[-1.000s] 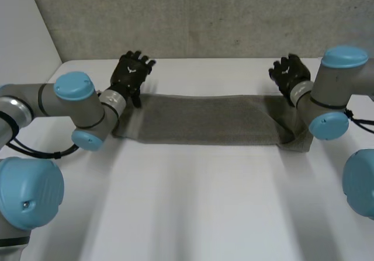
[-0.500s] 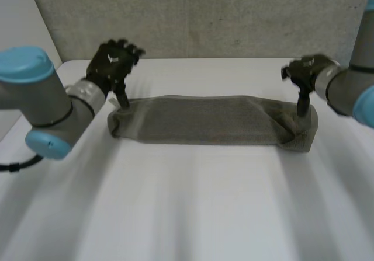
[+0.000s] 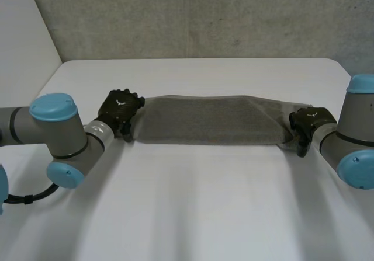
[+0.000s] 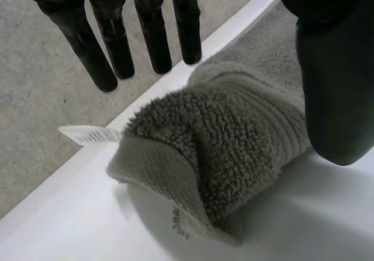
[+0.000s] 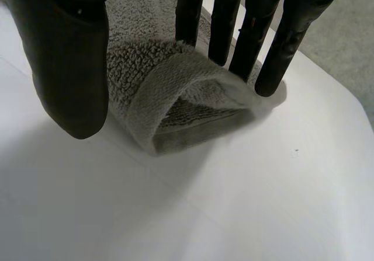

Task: Fold the towel.

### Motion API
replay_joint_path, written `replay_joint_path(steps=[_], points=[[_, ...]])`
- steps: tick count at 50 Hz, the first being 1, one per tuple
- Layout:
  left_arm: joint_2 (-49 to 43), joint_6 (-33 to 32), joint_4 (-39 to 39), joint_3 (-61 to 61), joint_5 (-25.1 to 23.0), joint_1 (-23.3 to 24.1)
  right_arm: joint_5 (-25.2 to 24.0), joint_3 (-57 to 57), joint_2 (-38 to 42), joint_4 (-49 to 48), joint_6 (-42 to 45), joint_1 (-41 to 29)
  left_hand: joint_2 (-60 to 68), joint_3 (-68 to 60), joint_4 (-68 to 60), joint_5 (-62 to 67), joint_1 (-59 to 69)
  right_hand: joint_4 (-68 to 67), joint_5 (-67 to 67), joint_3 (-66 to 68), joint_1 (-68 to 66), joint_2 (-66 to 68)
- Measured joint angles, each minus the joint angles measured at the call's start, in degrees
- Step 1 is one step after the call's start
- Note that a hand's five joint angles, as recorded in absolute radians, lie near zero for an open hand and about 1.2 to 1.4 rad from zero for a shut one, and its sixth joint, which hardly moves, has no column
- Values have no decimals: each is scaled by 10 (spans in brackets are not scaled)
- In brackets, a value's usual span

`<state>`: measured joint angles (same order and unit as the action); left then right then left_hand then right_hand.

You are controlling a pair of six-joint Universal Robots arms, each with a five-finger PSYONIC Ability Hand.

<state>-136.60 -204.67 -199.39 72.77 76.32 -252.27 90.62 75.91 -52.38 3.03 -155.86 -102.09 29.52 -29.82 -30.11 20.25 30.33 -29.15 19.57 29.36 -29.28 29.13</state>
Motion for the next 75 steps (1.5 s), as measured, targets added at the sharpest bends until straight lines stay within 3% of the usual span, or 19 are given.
replay_joint_path(steps=[6,10,16,20,23,32,37,41,46,52,65,72,75], points=[[-16,-19,0,-11,1,-1,3,-9,15,-1,-9,-1,203,-202,-198,188,197,-210,206,207,-210,215],[-18,-57,2,-9,2,-5,22,-12,22,-8,47,9,298,-293,-291,282,285,-314,306,299,-311,314],[-17,-107,7,0,3,-18,60,-1,12,-41,167,45,398,-397,-392,386,371,-361,354,343,-358,360],[-14,-121,9,5,4,-23,72,8,7,-65,212,51,414,-415,-407,405,390,-263,258,260,-262,261],[-6,-123,11,9,4,-24,75,12,5,-78,210,40,414,-415,-407,405,391,-141,131,137,-134,139],[35,-117,27,33,5,-19,73,13,1,-77,149,8,391,-388,-384,384,381,-36,18,34,-34,39],[58,-116,30,49,5,-17,70,16,1,-76,140,5,207,-203,-195,205,198,-36,24,34,-34,39],[69,-116,30,59,5,-16,69,18,3,-77,140,6,131,-128,-124,122,121,-45,44,41,-46,43],[79,-113,30,66,5,-18,68,15,13,-81,147,11,91,-87,-87,79,84,-134,132,132,-135,137],[85,-95,30,66,6,-24,68,5,26,-82,167,24,82,-79,-80,68,74,-447,447,439,-449,450],[124,-68,30,80,5,-43,97,-101,15,-88,305,110,27,-24,-24,9,22,-475,463,467,-460,462],[146,-65,30,82,5,-42,110,-198,18,-89,301,3,22,-17,-23,2,17,-475,463,473,-462,462],[154,-58,30,82,6,-38,109,-228,34,-90,285,-98,22,-17,-23,2,16,-475,463,476,-462,462]])
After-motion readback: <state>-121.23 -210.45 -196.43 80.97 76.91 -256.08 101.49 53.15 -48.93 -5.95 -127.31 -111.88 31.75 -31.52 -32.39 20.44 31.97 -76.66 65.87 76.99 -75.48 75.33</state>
